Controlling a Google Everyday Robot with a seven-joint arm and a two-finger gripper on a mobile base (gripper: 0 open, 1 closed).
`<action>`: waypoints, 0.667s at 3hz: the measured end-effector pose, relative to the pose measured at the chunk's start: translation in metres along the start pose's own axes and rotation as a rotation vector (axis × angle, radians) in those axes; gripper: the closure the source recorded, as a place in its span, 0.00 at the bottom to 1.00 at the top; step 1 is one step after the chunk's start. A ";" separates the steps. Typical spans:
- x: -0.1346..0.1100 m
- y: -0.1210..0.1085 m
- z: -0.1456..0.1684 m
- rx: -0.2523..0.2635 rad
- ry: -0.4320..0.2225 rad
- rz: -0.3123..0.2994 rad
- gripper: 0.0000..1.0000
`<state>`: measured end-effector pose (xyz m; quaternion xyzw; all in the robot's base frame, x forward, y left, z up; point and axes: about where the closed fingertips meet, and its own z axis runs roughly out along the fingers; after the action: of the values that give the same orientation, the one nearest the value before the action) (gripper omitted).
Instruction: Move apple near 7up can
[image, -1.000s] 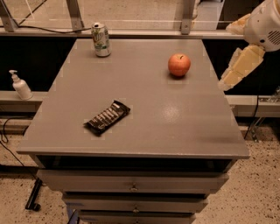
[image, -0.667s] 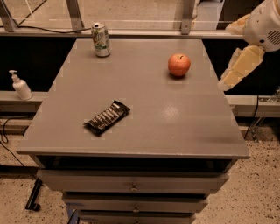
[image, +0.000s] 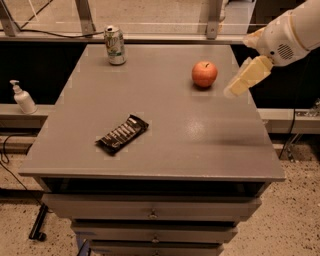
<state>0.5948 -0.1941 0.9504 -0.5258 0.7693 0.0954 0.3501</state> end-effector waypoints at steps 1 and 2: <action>0.000 -0.021 0.037 0.017 -0.073 0.092 0.00; 0.007 -0.043 0.074 0.045 -0.117 0.175 0.00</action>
Offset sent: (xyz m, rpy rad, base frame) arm 0.1120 0.0117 -0.0786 0.2546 -0.0008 -0.2282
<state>0.6640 -0.1797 0.9013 -0.4423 0.7923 0.1389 0.3966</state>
